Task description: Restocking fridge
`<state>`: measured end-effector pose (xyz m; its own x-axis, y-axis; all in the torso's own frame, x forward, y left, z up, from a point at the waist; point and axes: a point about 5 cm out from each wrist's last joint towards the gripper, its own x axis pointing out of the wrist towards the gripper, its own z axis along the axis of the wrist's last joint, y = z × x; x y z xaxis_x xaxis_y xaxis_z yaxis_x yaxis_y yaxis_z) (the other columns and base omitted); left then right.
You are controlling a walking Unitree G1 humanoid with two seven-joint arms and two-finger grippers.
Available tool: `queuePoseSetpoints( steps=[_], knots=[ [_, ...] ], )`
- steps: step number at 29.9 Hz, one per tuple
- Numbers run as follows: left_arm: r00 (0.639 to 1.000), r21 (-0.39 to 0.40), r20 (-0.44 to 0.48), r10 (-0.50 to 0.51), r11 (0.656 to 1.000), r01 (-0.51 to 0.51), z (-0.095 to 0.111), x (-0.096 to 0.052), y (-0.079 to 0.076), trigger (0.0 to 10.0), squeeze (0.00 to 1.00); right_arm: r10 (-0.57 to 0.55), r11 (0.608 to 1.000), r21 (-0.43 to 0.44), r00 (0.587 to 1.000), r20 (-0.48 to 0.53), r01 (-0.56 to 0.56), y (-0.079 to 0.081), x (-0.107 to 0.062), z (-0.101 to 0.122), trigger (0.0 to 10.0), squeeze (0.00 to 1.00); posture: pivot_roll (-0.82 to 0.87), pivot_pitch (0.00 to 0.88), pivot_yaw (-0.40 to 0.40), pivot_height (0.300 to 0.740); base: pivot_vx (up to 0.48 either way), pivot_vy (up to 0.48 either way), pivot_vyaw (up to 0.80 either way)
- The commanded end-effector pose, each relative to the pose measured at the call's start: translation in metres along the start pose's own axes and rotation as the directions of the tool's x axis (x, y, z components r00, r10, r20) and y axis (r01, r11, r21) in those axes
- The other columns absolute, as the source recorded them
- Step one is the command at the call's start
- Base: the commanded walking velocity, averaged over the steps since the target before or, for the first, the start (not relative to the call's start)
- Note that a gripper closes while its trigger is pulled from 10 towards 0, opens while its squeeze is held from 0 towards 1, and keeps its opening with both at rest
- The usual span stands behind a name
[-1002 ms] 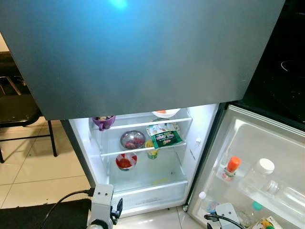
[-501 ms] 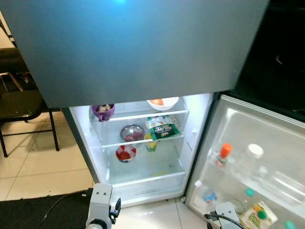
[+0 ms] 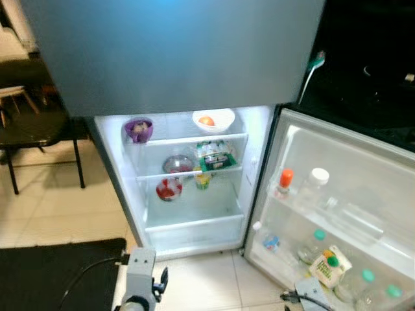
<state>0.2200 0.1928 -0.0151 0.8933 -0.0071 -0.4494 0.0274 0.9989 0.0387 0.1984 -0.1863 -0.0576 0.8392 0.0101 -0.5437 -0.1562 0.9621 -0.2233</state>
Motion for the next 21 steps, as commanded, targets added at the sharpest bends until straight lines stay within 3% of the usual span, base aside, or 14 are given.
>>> queuePoseSetpoints(
  steps=[1,10,21],
  knots=[
    [1.0,-0.008,-0.025,0.005,1.0,-0.005,-0.0061,-0.002,0.001,10.0,0.0,-0.003,1.0,0.012,1.0,-0.008,0.003,0.0014,-0.0017,-0.0029,10.0,0.0,-0.12,0.051,-0.005,0.74,0.0,0.0,0.0],
    [1.0,-0.007,-0.027,0.007,1.0,-0.007,-0.0063,-0.0017,0.0014,10.0,0.0,-0.003,1.0,0.013,1.0,-0.008,0.003,0.0016,-0.0017,-0.003,10.0,0.0,-0.12,0.05,-0.005,0.74,0.0,0.0,0.0],
    [1.0,-0.008,-0.029,0.008,1.0,-0.008,-0.0066,-0.0019,0.0012,10.0,0.0,-0.004,1.0,0.014,1.0,-0.01,0.004,0.0018,-0.002,-0.0039,10.0,0.0,-0.12,0.052,-0.004,0.74,-0.46,0.0,0.0]
  ],
)
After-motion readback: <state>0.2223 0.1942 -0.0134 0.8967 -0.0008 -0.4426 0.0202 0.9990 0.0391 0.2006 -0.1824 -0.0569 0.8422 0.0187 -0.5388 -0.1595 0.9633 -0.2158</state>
